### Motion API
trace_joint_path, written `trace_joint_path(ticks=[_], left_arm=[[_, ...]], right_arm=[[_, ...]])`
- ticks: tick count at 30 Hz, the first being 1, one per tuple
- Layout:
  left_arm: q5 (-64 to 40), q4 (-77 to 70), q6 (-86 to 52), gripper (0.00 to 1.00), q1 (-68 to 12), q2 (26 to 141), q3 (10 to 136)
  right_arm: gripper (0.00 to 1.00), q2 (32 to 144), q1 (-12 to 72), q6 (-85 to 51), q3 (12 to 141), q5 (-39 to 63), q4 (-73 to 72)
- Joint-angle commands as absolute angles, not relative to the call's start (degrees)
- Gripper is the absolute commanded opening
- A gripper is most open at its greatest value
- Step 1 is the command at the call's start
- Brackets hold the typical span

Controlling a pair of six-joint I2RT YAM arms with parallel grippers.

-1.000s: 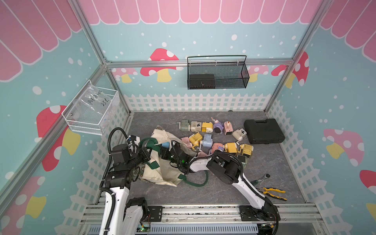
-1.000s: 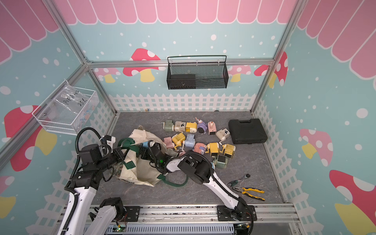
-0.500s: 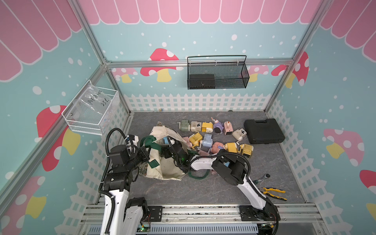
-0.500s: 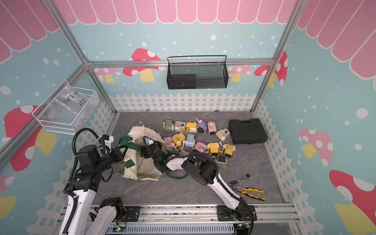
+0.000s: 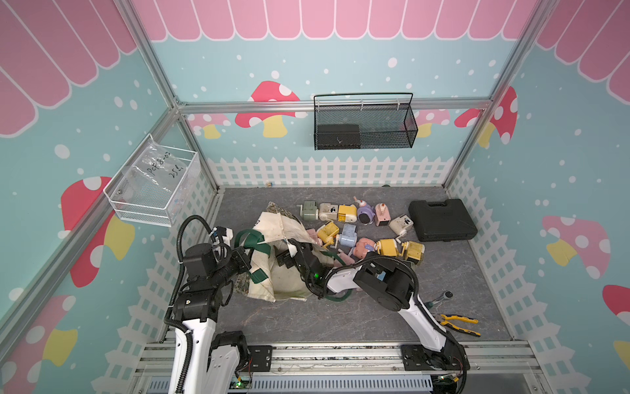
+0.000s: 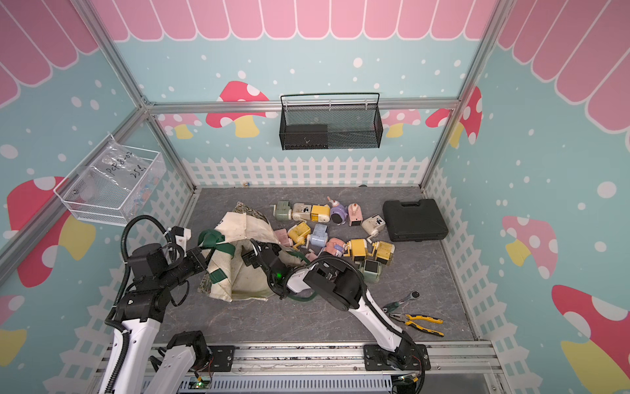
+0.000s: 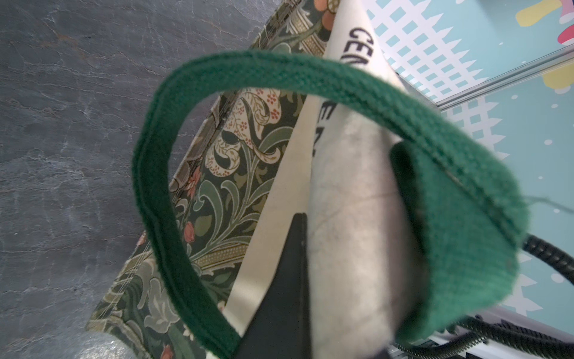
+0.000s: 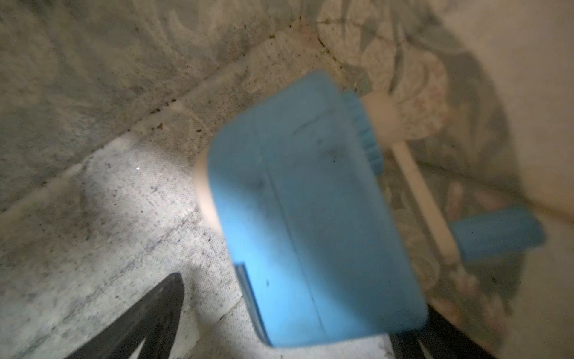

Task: Take out the pencil sharpeners from the tote bags
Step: Pick up the pencil sharpener from the canvas bag.

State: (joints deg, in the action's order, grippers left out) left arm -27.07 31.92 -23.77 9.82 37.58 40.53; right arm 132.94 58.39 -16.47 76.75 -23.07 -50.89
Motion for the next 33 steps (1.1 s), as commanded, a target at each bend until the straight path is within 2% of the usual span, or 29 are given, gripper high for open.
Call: trace_joint_path(ticks=[1,6,12,17,19,25,28,33], left_arm=[[-25.83,32.96,-23.47,0.0,10.42,37.12,41.92],[-26.02,32.92,-23.52,0.0,10.44,37.76,41.93],[-26.01,32.8,-23.53,0.0,10.44,37.94,41.87],[-25.95,32.83,-23.58,0.0,10.54,38.11,41.83],[-26.01,32.84,-23.57,0.0,10.45,38.23,41.83],[-25.88,32.78,-23.6,0.0,10.46,37.93,41.75],[-26.0,32.83,-23.58,0.0,10.45,38.06,41.78],[-26.08,32.78,-23.61,0.0,10.37,37.97,41.74]], right_arm=[[0.99,132.94,52.48,-28.0,76.91,-20.05,-44.04],[1.0,135.52,54.75,-11.16,79.26,-27.18,-45.69],[0.95,136.9,55.2,-5.4,80.72,-24.84,-43.49],[0.94,135.73,55.72,-1.13,78.92,-17.48,-45.86],[0.99,134.96,55.65,-1.83,78.45,-15.44,-46.28],[1.0,133.92,55.46,-11.64,79.29,-14.74,-45.62],[1.0,135.79,55.37,-18.31,84.62,-14.51,-37.95],[1.0,138.14,55.39,-24.48,87.53,-13.23,-34.76]])
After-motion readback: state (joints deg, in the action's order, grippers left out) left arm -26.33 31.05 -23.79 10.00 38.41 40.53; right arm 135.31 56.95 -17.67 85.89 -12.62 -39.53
